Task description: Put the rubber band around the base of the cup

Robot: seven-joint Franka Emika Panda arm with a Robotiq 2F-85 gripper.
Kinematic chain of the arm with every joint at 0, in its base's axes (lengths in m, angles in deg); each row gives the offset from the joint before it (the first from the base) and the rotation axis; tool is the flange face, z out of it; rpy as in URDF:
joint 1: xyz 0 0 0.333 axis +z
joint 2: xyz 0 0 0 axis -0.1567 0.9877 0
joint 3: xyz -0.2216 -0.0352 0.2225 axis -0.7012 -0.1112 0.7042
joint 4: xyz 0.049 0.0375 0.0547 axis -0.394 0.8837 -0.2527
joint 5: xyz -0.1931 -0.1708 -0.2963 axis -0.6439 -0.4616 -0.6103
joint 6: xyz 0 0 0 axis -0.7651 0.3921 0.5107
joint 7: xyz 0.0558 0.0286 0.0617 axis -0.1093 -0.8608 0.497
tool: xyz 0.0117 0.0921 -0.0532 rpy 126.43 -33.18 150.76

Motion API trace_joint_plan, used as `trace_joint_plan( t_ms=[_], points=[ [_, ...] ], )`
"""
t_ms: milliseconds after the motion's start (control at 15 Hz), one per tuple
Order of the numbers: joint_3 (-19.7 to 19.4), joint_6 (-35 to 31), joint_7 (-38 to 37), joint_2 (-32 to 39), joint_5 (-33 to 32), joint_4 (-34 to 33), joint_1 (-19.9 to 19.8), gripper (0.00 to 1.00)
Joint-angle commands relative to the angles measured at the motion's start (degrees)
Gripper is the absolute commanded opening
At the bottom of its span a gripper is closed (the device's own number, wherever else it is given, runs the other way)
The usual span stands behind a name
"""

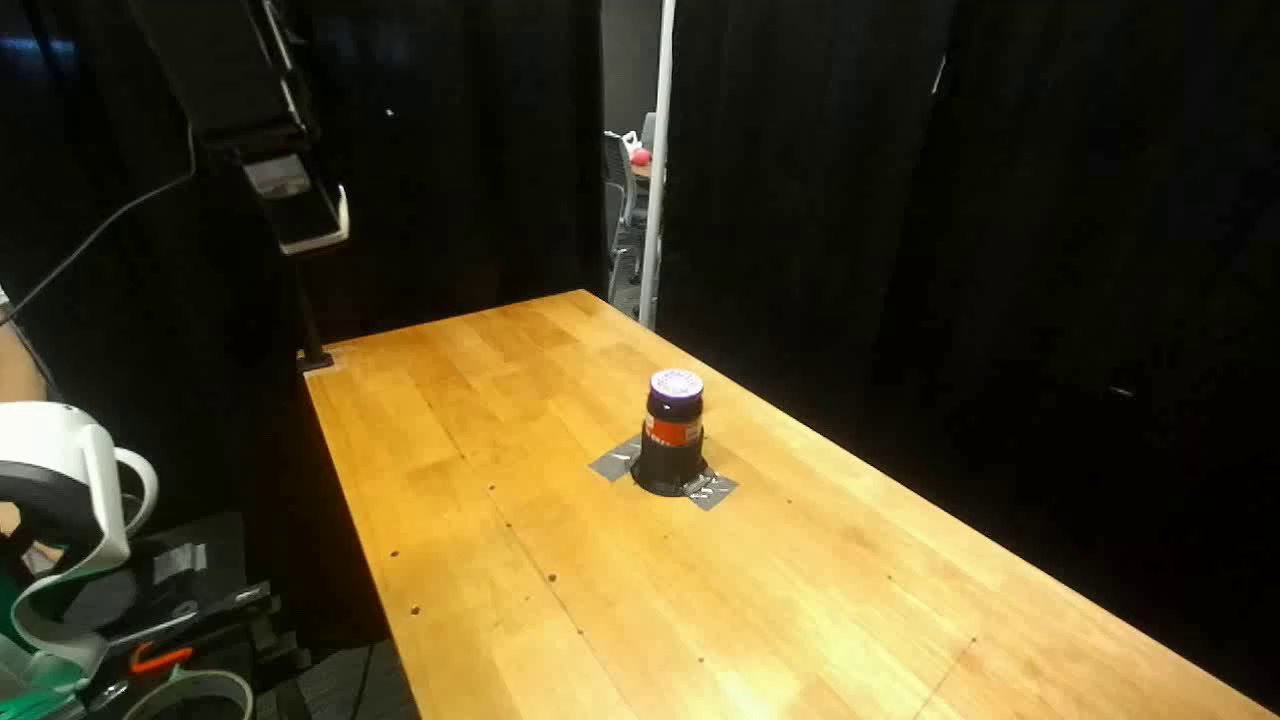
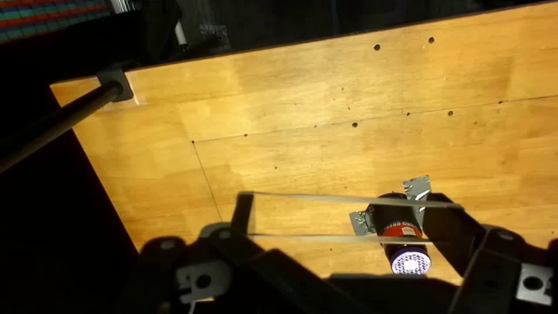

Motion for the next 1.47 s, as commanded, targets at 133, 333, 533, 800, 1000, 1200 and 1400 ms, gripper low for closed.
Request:
trace_joint_plan(
  t_ms=[133, 333, 533, 800, 1000, 1200, 1400],
  points=[
    [-0.1, 0.1, -0.2, -0.2, -0.1, -0.4, 0.2, 1.0],
    [-0.1, 0.1, -0.2, -0.2, -0.1, -0.4, 0.2, 1.0],
    [4.3, -0.6, -2.3, 8.5, -0.4, -5.6, 1.6, 1.0],
    [8.7, -1.2, -3.3, 21.6, 0.4, -12.9, 4.3, 1.0],
    [13.3, -7.9, -8.5, 32.1, -1.4, -17.4, 1.8, 1.0],
    [15.4, -15.3, -13.9, 43.1, -5.6, -22.7, 1.1, 1.0],
    [13.0, -21.2, -18.7, 54.2, -10.6, -29.1, 4.1, 1.0]
  ],
)
